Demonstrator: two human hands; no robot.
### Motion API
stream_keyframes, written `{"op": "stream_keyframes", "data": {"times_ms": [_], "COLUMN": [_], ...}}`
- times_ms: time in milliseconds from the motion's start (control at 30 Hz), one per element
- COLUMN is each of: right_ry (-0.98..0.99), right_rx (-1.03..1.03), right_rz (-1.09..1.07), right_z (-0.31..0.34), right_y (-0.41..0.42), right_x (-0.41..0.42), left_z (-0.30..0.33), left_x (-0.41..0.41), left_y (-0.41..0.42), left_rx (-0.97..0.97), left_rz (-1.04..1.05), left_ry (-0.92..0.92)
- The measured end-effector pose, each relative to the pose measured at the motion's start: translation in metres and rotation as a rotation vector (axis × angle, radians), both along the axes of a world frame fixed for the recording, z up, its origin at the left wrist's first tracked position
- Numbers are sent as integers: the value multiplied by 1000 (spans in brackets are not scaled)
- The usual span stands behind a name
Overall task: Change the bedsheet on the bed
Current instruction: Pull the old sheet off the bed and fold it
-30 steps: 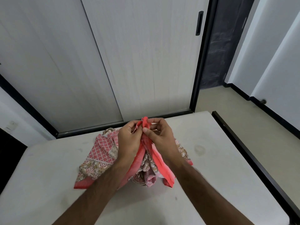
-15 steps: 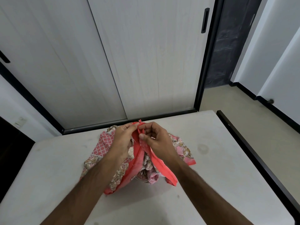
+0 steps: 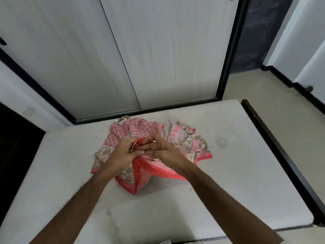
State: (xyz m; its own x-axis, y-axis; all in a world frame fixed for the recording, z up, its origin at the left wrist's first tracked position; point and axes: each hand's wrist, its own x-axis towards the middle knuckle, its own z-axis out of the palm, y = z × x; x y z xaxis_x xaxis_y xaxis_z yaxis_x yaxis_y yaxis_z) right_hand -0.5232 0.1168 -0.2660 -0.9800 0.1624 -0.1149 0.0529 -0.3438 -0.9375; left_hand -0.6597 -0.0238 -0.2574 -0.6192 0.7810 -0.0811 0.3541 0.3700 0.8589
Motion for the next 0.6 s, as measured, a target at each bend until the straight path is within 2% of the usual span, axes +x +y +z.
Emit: {"op": "stream_keyframes", "data": {"times_ms": [133,233,300,367,400,467,500,600], "right_ry": [-74,-108,-170,-274,-305,-318,-314,-417], "right_rx": [-30,-15,33,113,227,638,839,1215], "right_rz": [113,227,266,241,204,124,133,262], "right_z": [-34,-68,-95,-120,-132,-162,-176,-192], "right_y": [-6,-15,-21,-26,-27,-21,-19,-23], "right_x": [5,11,16,26,34,46,50,56], "left_z": [-31,-56,-74,-89,-95,-101,-101,-99], "left_x": [18,40,58,72,78,89,94,109], "left_y": [-24,-45,-62,-84,-96,-115,-123,-146], "left_rx": [-175,-249,-268,-245,-226,-183,-159,-77], "left_rz": [-32,-27,15,149,237,370,403,442], "left_ry": [53,-1,-8,30,46,67,77,67]}}
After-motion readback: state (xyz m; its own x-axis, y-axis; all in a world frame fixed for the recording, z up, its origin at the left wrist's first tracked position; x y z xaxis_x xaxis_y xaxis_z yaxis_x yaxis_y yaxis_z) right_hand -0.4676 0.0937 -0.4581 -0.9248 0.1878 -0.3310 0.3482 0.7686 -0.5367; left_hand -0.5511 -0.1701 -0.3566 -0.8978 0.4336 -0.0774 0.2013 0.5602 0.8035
